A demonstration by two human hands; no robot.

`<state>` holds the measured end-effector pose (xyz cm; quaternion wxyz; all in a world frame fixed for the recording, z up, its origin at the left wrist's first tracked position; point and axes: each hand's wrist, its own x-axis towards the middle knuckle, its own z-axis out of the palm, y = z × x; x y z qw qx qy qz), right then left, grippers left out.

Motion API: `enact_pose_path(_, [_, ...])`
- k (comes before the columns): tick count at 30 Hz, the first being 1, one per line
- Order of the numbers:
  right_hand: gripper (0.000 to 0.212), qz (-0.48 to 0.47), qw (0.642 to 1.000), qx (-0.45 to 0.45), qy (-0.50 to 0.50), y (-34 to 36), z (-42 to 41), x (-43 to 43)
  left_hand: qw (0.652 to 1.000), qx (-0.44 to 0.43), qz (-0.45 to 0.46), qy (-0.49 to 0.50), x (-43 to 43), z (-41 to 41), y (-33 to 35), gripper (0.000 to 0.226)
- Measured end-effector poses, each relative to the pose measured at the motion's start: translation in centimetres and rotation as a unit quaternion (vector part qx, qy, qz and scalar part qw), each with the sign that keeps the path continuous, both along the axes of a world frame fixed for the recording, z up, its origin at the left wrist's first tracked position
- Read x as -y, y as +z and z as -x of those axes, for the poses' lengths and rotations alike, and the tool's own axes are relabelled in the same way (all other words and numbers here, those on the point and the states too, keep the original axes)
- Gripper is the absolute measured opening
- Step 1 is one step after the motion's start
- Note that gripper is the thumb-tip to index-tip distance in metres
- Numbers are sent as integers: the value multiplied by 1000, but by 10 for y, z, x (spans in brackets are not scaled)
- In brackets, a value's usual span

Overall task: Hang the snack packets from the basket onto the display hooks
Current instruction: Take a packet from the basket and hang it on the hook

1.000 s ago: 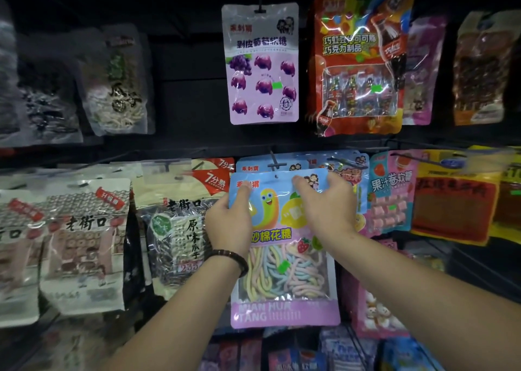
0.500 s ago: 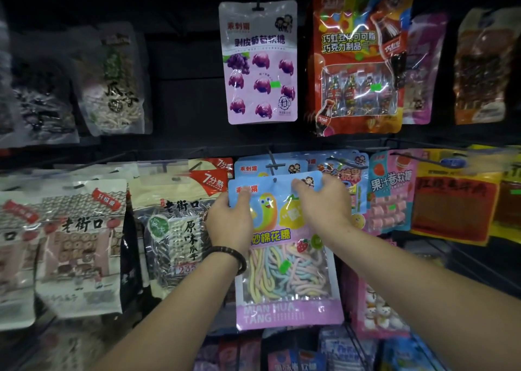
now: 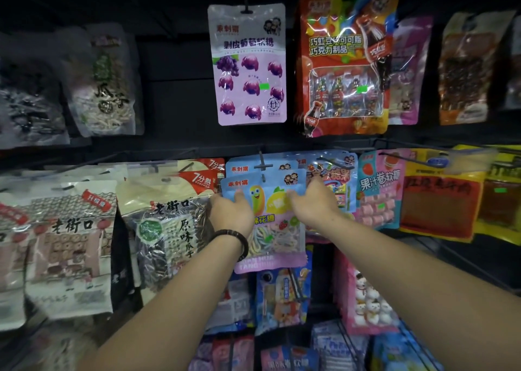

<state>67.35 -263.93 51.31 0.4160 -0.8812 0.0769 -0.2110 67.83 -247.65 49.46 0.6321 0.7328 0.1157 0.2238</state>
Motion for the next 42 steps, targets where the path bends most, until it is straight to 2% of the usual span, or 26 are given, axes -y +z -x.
enact_pose_path(5, [78,39,999,-1,-7,-47,29,12,1000,9,25,-15,11,41,-33,37])
enact_pose_path(7, [72,40,999,12,-1,-77,54,13,999,30,11,-42,12,60,-57,43])
enact_pose_path(10, [44,57,997,56,-3,-134,95,15,990,93,-90,-63,10,90,-103,66])
enact_pose_path(11, [35,56,996,71,6,-156,109,16,984,118,-115,-70,10,103,-119,66])
enact_pose_path(13, [24,48,995,84,36,-202,134,15,964,179,-176,-88,6,129,-152,56])
enact_pose_path(16, [18,60,994,64,66,-274,172,13,910,237,-311,-134,-9,158,-224,41])
enact_pose_path(18, [17,25,997,23,65,-326,199,12,885,208,-368,-196,-23,178,-279,35])
enact_pose_path(21, [27,-53,994,-93,13,-407,236,7,859,84,-417,-283,-39,212,-362,33])
enact_pose_path(22, [28,-105,981,-165,-5,-432,247,6,846,38,-432,-311,-45,223,-390,33])
enact_pose_path(23, [23,-177,951,-252,-26,-456,258,3,831,-12,-439,-341,-50,231,-418,33])
enact_pose_path(25, [12,-307,851,-424,-52,-523,277,6,802,-116,-433,-395,-62,245,-466,31])
enact_pose_path(26, [19,-321,825,-463,-43,-565,284,12,789,-165,-422,-415,-69,249,-485,32])
enact_pose_path(27, [38,-316,814,-486,-44,-614,291,23,776,-211,-407,-434,-73,254,-500,33])
enact_pose_path(28, [59,-328,799,-501,-52,-658,298,33,766,-243,-397,-445,-76,259,-510,34])
enact_pose_path(29, [70,-366,770,-519,-58,-682,303,37,758,-265,-391,-449,-78,261,-516,32])
enact_pose_path(30, [69,-420,741,-518,-74,-678,308,33,753,-280,-389,-451,-76,264,-520,28])
enact_pose_path(32, [47,-476,696,-521,-133,-650,310,23,755,-286,-383,-449,-71,267,-522,19])
enact_pose_path(34, [33,-478,693,-518,-153,-620,306,19,754,-283,-380,-456,-65,268,-522,16])
enact_pose_path(37, [29,-511,677,-509,-145,-619,298,23,743,-283,-379,-475,-65,267,-527,18])
enact_pose_path(40, [33,-579,637,-483,-159,-638,295,24,735,-310,-374,-474,-66,260,-536,21])
enact_pose_path(42, [38,-589,635,-465,-183,-684,296,34,738,-326,-365,-465,-66,254,-541,19])
